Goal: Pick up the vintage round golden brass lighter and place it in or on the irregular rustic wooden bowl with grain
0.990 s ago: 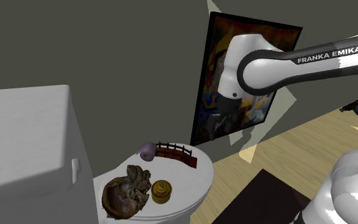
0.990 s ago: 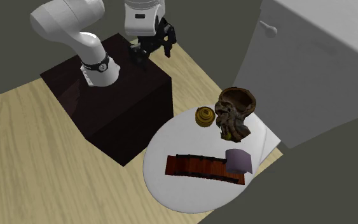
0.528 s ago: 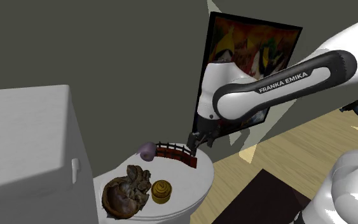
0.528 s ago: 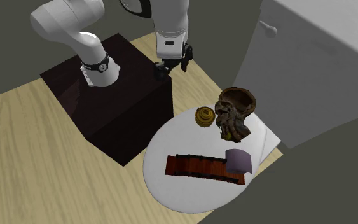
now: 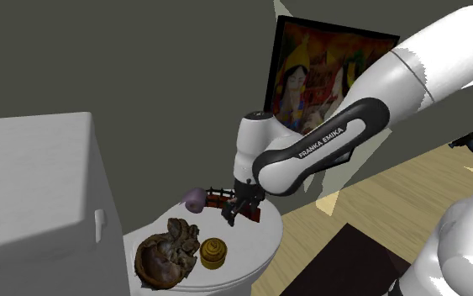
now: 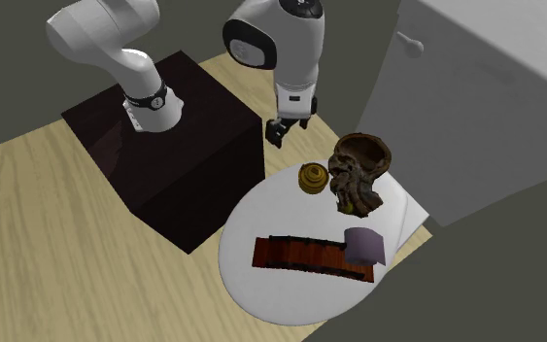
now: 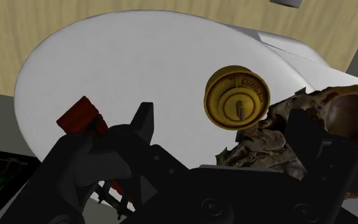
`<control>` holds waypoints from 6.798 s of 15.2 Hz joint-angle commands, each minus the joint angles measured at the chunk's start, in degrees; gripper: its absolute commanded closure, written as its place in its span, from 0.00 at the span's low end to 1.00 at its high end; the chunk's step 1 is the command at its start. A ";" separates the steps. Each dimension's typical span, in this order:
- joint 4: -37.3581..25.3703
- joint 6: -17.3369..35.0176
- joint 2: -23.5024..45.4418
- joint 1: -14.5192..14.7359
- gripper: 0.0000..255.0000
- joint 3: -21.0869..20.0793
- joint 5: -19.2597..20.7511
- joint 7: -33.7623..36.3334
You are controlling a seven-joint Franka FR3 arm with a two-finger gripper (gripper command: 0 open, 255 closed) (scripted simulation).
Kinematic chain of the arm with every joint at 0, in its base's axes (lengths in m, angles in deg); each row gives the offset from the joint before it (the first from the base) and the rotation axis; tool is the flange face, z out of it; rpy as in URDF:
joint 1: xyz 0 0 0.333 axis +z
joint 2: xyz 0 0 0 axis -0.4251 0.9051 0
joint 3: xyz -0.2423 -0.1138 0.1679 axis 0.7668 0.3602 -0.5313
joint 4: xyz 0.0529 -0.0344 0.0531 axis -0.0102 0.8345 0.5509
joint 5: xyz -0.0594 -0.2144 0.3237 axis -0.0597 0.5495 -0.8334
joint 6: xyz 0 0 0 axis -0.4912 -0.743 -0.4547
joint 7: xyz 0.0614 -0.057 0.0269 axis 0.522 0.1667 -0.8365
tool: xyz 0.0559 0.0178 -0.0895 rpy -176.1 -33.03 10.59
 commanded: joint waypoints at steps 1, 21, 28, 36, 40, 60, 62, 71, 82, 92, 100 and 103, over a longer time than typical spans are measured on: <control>-2.19 2.97 5.45 0.16 0.00 -0.18 3.45 2.97; -17.83 13.77 33.43 9.58 0.00 7.35 19.33 17.33; -17.83 13.77 33.42 9.58 1.00 7.34 19.33 17.33; -17.83 13.77 33.43 9.58 1.00 7.35 19.33 17.33; -16.97 11.70 30.51 8.61 1.00 6.09 18.09 16.37; -15.68 -0.01 17.03 4.76 1.00 0.87 10.63 10.91; -15.83 -1.30 15.82 4.52 1.00 0.53 9.88 10.37; -21.69 -7.94 15.05 5.40 1.00 -0.56 8.78 10.83; -55.63 -23.39 34.86 15.60 1.00 -0.15 14.17 18.65; -62.20 -22.79 42.17 18.23 1.00 0.87 15.79 19.91; -61.08 -18.65 45.26 18.57 1.00 1.62 16.77 20.55; -60.92 -17.20 46.57 18.74 1.00 1.93 17.15 20.78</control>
